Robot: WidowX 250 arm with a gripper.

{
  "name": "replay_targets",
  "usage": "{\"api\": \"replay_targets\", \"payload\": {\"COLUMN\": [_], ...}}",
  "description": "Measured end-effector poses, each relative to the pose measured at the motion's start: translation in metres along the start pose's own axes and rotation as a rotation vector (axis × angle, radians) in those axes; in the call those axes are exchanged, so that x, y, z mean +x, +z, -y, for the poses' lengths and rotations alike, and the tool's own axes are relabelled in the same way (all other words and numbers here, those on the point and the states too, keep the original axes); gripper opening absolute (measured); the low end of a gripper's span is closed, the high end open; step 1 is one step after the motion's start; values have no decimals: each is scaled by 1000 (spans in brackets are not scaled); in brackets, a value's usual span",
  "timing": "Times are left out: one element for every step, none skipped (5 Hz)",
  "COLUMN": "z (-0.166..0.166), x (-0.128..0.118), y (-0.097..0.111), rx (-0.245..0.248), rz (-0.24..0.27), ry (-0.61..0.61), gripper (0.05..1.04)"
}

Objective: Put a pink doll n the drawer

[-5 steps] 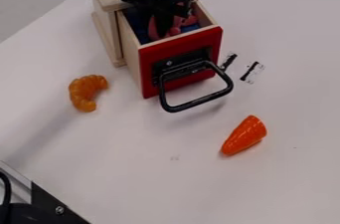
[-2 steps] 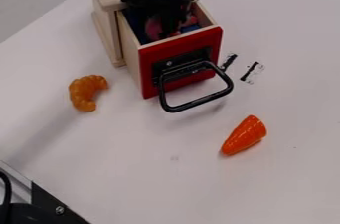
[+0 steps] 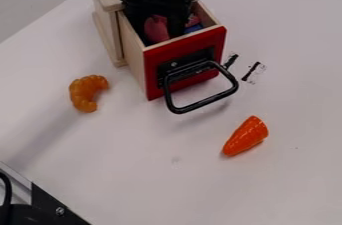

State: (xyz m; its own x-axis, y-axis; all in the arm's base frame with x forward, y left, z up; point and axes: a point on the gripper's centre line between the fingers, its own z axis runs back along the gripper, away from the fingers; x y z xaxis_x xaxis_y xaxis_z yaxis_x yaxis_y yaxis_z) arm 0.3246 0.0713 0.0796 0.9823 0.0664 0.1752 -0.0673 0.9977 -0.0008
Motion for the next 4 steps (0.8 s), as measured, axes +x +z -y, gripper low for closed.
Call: {"api": "replay_targets", "payload": {"z": [5,11,19,14], "x": [1,6,10,8], "y": [14,37,66,74], "rx": [-22,-54,-91,-46], "rz": [15,57,112,131], "ry": [5,0,-26,-36], "gripper": [995,995,995,995]}}
